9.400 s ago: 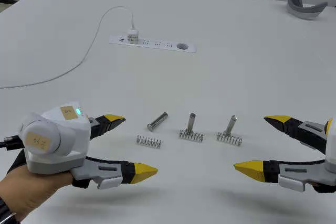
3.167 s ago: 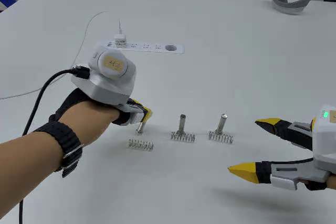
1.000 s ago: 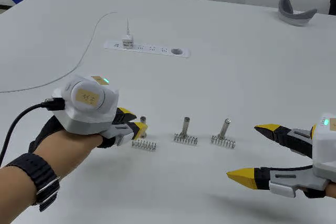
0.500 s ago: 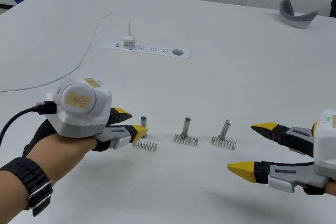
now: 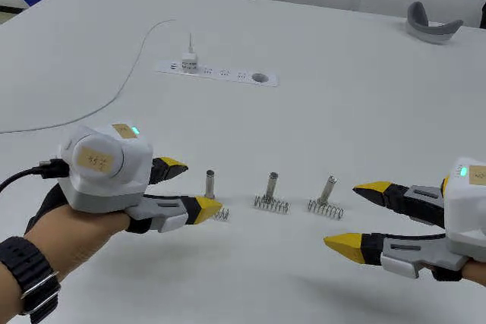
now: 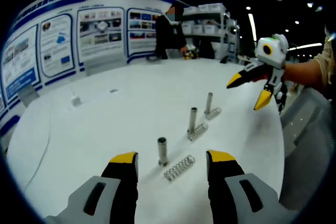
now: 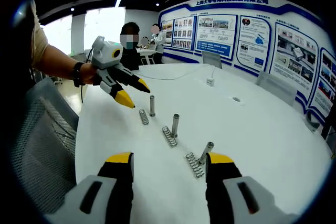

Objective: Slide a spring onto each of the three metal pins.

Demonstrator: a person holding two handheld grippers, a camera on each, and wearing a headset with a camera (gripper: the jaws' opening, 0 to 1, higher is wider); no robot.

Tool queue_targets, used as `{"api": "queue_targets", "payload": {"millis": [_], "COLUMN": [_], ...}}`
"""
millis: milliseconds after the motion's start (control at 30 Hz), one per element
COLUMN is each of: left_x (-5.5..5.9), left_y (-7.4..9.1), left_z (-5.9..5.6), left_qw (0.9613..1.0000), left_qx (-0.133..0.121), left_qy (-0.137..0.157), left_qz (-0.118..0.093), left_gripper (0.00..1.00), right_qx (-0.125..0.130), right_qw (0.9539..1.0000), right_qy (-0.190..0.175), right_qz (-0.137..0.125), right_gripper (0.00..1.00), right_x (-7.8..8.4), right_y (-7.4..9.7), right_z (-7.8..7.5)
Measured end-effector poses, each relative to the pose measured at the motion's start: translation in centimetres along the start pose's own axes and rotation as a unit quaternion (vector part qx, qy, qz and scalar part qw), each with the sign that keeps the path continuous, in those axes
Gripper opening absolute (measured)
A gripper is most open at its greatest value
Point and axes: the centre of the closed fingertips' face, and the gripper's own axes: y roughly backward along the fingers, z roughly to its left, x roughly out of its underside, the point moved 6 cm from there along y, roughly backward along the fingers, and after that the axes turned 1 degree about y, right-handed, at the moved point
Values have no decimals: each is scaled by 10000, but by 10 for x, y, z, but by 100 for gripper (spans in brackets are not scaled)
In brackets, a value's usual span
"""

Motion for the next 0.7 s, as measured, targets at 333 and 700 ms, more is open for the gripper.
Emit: {"api": "queue_targets", "payload": {"millis": [333,700], "left_x": [7,12], "left_y": [6,10], "left_z": [-10,-16], "left_qw": [9998,9996], "left_qx": [201,281], "left_qy": [-55,-25], "left_qz": [30,59], "left_gripper": [61,65], "right_qx": [-194,-509], "right_qw": [9997,9980], "right_qy": [146,331], "right_qz": [92,178], "right_gripper": [48,41], "right_x": [-8,-18], "right_y": [-14,-41], "right_z": [6,16]}}
